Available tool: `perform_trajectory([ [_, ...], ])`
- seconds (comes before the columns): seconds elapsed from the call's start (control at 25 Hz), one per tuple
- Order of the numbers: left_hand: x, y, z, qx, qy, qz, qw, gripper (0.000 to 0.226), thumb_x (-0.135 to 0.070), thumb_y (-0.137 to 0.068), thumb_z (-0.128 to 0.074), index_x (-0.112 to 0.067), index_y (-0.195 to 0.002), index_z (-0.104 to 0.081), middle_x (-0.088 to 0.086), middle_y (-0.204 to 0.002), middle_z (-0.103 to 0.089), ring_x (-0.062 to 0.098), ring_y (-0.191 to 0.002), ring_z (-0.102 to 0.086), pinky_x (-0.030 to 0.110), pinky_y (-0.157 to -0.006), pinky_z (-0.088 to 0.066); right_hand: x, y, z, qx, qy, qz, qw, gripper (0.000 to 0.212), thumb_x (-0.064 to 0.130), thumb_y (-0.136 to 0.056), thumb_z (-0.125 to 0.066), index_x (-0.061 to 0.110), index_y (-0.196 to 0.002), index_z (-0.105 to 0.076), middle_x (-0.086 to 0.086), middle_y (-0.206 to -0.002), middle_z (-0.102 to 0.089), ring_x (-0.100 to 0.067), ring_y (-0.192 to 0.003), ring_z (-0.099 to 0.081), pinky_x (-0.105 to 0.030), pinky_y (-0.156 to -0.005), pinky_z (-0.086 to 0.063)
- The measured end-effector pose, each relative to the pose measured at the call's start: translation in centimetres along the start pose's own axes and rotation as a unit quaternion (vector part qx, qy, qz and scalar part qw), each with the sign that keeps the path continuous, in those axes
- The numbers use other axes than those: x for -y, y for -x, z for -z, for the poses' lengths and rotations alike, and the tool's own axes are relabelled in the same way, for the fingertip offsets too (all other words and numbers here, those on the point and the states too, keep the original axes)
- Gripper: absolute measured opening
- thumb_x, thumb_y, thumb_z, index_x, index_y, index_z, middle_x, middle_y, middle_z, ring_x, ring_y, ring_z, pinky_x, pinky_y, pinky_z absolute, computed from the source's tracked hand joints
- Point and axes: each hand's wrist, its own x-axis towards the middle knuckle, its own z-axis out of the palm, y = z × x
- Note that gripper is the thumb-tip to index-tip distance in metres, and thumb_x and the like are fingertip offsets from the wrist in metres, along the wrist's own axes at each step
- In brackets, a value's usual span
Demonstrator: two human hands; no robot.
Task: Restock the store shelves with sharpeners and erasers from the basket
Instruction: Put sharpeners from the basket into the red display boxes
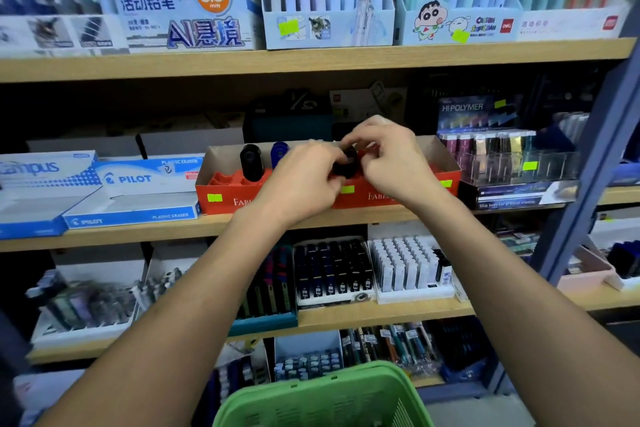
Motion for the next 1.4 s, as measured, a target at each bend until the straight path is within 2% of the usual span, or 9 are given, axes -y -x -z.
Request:
perform_trajectory([
  [0.16, 1.2, 5.9, 0.7, -0.054, 0.003, 0.06, 0.997, 0.011, -0.017, -0.09, -0.056, -0.017, -0.1, -0.062, 0.001, -0.098, -0.065, 0.02, -0.093, -0.059, 0.037, -0.078, -0.051, 2.8, 4.2, -2.2, 0.091, -0.033, -0.013, 0.995, 0.033, 0.012, -0.081, -0.054, 0.023, -0.103, -0.076, 0.006, -0.096, -0.073, -0.009, -0.086, -0.066, -0.025, -0.078, -0.052],
  [0.32, 3.2, 14.1, -5.5, 0.21, 0.035, 0.105, 0.971, 0.002, -0.015, -0.084, -0.058, -0.014, -0.085, -0.059, 0.01, -0.087, -0.067, 0.031, -0.085, -0.064, 0.036, -0.067, -0.051, 1.8, 12.1, -8.5, 0.326, 0.013, -0.086, 0.941, 0.021, 0.023, -0.077, -0.058, 0.014, -0.086, -0.074, -0.004, -0.073, -0.07, -0.02, -0.069, -0.067, -0.031, -0.06, -0.049],
  [0.4, 3.9, 18.2, -10.1, 0.331, 0.032, 0.122, 0.935, 0.008, -0.011, -0.084, -0.059, -0.006, -0.089, -0.063, 0.014, -0.09, -0.068, 0.033, -0.088, -0.065, 0.031, -0.064, -0.046, 0.0, 17.2, -12.6, 0.463, 0.053, -0.116, 0.877, 0.024, 0.02, -0.078, -0.058, 0.011, -0.093, -0.074, -0.008, -0.08, -0.072, -0.025, -0.076, -0.069, -0.031, -0.063, -0.051],
  [0.52, 4.1, 24.0, -17.3, 0.446, 0.033, 0.126, 0.885, 0.015, -0.009, -0.084, -0.061, -0.004, -0.097, -0.064, 0.015, -0.096, -0.067, 0.031, -0.089, -0.064, 0.033, -0.068, -0.049, -2.8, 24.8, -17.1, 0.564, 0.098, -0.146, 0.807, 0.027, 0.006, -0.086, -0.058, 0.014, -0.109, -0.07, -0.006, -0.097, -0.069, -0.023, -0.089, -0.064, -0.031, -0.075, -0.052],
  [0.68, 4.1, 29.3, -24.5, 0.503, 0.04, 0.158, 0.849, 0.006, -0.01, -0.085, -0.063, -0.009, -0.087, -0.057, 0.014, -0.089, -0.062, 0.029, -0.079, -0.06, 0.037, -0.063, -0.049, -6.3, 32.4, -22.1, 0.615, 0.111, -0.176, 0.761, 0.025, 0.005, -0.092, -0.058, 0.008, -0.115, -0.065, -0.01, -0.103, -0.066, -0.025, -0.092, -0.062, -0.032, -0.072, -0.048],
  [0.84, 5.6, 33.5, -29.2, 0.565, 0.053, 0.159, 0.808, 0.023, -0.017, -0.083, -0.068, -0.008, -0.103, -0.064, 0.014, -0.101, -0.067, 0.032, -0.092, -0.065, 0.04, -0.079, -0.056, -8.8, 37.1, -26.1, 0.662, 0.102, -0.146, 0.728, 0.032, 0.013, -0.091, -0.062, 0.005, -0.121, -0.066, -0.016, -0.119, -0.066, -0.033, -0.107, -0.063, -0.037, -0.086, -0.051],
  [1.04, 6.2, 37.8, -33.4, 0.629, 0.05, 0.146, 0.762, 0.032, -0.035, -0.076, -0.075, -0.017, -0.102, -0.068, 0.008, -0.1, -0.07, 0.025, -0.084, -0.067, 0.035, -0.078, -0.058, -10.5, 42.3, -28.7, 0.701, 0.09, -0.04, 0.706, 0.04, 0.013, -0.085, -0.067, 0.023, -0.124, -0.065, -0.01, -0.119, -0.067, -0.029, -0.103, -0.067, -0.031, -0.079, -0.052],
  [1.24, 6.5, 40.0, -35.2, 0.626, -0.003, 0.11, 0.772, 0.06, -0.02, -0.085, -0.071, -0.007, -0.139, -0.047, 0.013, -0.138, -0.046, 0.031, -0.128, -0.043, 0.041, -0.107, -0.042, -10.7, 43.9, -29.4, 0.654, 0.152, 0.16, 0.724, 0.059, 0.008, -0.087, -0.066, 0.012, -0.143, -0.046, -0.013, -0.147, -0.041, -0.034, -0.128, -0.048, -0.048, -0.103, -0.042],
  [1.4, 6.9, 40.0, -35.8, 0.61, -0.022, 0.126, 0.782, 0.053, -0.004, -0.087, -0.063, -0.008, -0.137, -0.047, 0.016, -0.147, -0.032, 0.035, -0.133, -0.031, 0.045, -0.112, -0.037, -10.3, 44.2, -30.4, 0.658, 0.228, 0.204, 0.688, 0.053, 0.017, -0.093, -0.059, 0.013, -0.143, -0.044, -0.015, -0.146, -0.043, -0.031, -0.133, -0.04, -0.047, -0.106, -0.037],
])
